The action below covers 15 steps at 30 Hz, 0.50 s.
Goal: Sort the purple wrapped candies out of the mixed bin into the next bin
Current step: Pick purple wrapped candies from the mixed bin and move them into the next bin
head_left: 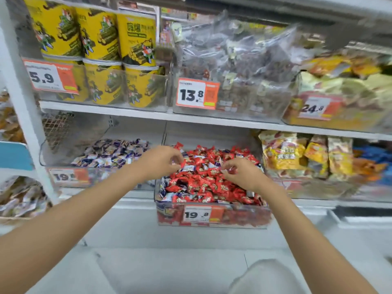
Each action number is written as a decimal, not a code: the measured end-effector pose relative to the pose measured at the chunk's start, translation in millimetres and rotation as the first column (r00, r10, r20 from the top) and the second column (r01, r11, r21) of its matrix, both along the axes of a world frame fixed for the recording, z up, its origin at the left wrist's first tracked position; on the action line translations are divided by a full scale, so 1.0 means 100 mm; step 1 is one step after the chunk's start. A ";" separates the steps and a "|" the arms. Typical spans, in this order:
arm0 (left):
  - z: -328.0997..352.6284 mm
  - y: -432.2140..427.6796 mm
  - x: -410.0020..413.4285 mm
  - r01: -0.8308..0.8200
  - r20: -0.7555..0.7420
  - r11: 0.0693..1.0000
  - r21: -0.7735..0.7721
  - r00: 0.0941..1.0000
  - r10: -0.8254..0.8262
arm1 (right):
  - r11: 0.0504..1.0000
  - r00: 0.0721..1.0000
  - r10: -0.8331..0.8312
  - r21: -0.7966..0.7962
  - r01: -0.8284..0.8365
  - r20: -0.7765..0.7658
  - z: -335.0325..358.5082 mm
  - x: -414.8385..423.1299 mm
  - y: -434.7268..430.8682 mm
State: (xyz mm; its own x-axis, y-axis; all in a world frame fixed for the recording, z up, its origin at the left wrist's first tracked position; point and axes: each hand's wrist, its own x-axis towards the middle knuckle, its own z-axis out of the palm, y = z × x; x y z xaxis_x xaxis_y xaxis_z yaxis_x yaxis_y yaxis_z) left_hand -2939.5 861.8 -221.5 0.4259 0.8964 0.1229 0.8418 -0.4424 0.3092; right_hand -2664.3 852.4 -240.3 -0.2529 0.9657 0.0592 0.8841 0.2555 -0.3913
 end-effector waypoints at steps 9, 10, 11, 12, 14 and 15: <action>-0.26 0.40 0.47 -0.068 -0.291 0.995 -0.077 0.956 0.043 | 0.999 0.988 -0.049 -0.008 0.048 -0.147 -0.06 0.25 -0.03; -0.26 0.43 0.49 -0.069 -0.257 0.996 -0.064 0.965 0.050 | 0.999 0.985 -0.049 0.000 0.050 -0.166 -0.04 0.21 0.01; -0.25 0.45 0.49 -0.062 -0.214 0.996 -0.058 0.976 0.048 | 0.999 0.984 -0.039 0.003 0.041 -0.173 -0.03 0.16 0.07; -0.25 0.47 0.48 -0.054 -0.145 0.997 -0.061 0.988 0.045 | 1.000 0.986 -0.025 -0.010 0.024 -0.166 -0.03 0.12 0.14; -0.22 0.52 0.44 -0.058 0.043 0.991 -0.119 0.997 0.064 | 0.993 0.995 0.026 -0.110 -0.037 -0.101 -0.04 0.01 0.29; -0.21 0.54 0.41 -0.065 0.124 0.988 -0.138 0.989 0.082 | 0.978 0.996 0.071 -0.193 -0.079 -0.047 -0.06 -0.03 0.36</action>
State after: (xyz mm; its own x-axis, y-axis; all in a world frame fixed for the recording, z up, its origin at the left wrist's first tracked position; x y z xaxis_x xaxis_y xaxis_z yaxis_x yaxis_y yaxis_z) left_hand -2898.5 916.2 -242.2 0.3468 0.9366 0.0496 0.8197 -0.3284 0.4693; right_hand -2667.6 888.2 -246.0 -0.3259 0.9382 -0.1166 0.8480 0.2355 -0.4748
